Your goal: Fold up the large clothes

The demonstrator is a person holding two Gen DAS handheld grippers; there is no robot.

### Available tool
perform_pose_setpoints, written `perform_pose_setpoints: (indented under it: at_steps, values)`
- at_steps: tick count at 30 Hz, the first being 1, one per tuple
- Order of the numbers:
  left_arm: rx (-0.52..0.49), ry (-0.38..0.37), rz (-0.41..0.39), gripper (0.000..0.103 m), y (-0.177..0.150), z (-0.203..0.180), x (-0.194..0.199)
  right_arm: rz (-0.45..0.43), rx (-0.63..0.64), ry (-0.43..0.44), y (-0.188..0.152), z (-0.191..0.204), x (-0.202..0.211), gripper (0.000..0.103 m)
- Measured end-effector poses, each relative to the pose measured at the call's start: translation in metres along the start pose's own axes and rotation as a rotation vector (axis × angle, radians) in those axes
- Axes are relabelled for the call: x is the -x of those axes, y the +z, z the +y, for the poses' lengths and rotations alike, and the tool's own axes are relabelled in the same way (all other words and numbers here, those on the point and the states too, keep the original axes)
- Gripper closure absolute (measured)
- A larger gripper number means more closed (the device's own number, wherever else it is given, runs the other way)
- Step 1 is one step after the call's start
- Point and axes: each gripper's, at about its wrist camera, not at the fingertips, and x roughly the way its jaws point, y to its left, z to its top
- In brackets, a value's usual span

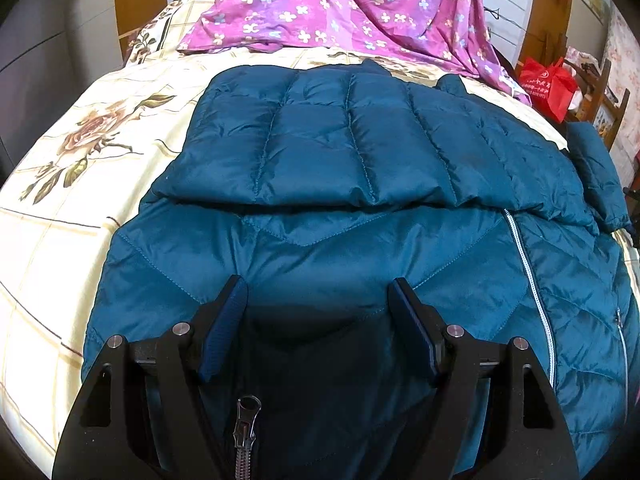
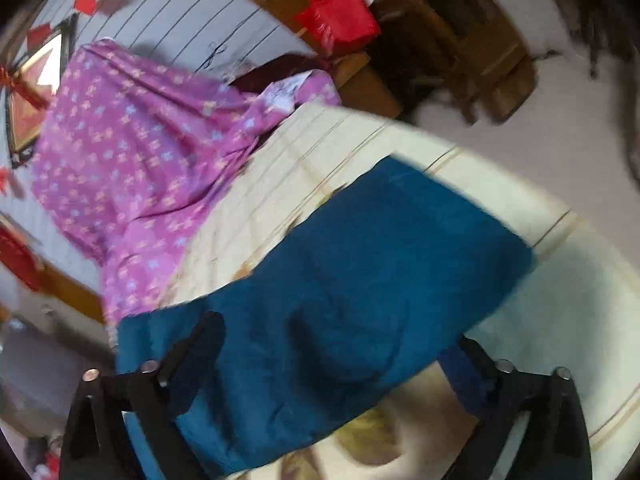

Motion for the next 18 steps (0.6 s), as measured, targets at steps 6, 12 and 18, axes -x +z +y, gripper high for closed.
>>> perform_pose_setpoints:
  at_steps: [6, 12, 18]
  values:
    - [0.001, -0.001, 0.000, 0.029, 0.000, 0.000, 0.000, -0.032, 0.040, -0.067, -0.003, 0.008, -0.007, 0.038]
    - [0.005, -0.006, 0.000, 0.029, 0.000, 0.000, -0.001, -0.097, 0.117, -0.136, -0.019, 0.027, 0.022, 0.092]
    - [0.018, -0.020, -0.001, 0.029, 0.000, 0.003, -0.001, -0.293, 0.173, -0.240, -0.015, 0.063, 0.109, 0.093]
